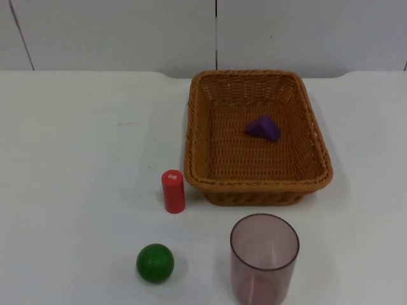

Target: Pick up the basket with the left hand and place the triangular block into the basket with the right hand.

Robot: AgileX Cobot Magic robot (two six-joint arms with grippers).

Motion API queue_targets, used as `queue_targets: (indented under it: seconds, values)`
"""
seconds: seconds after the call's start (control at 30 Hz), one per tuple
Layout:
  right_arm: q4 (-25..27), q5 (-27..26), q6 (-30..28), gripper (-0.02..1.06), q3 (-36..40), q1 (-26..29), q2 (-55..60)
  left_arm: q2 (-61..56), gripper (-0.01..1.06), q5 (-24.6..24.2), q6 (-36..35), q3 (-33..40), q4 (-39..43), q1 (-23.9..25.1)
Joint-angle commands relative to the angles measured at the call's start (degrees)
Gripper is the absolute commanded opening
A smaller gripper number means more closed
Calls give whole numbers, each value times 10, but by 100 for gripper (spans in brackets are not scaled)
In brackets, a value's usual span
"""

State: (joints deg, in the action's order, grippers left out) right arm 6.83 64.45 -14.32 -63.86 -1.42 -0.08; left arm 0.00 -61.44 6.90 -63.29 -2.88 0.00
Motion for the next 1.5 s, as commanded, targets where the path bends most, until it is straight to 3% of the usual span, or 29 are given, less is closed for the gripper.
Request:
queue_targets:
  seconds: [0.0,0.17,0.27,0.4,0.67,0.9,1.47]
  values:
    - [-24,14,38,105,11,1,1,0,105,-8,-1,2,2,0]
    - [-52,49,78,105,39,1,1,0,105,-10,-8,6,1,0]
    - [-80,55,107,105,84,1,1,0,105,-26,-25,38,8,0]
    - [-82,54,118,105,136,1,1,0,105,-31,-31,97,8,0]
    - [-81,-4,137,105,250,1,1,0,105,-21,-34,239,8,0]
    - [-79,-28,137,105,333,1,1,0,105,-11,-34,300,8,0]
    - [-77,-27,146,105,344,1,1,0,105,-1,-42,350,8,0]
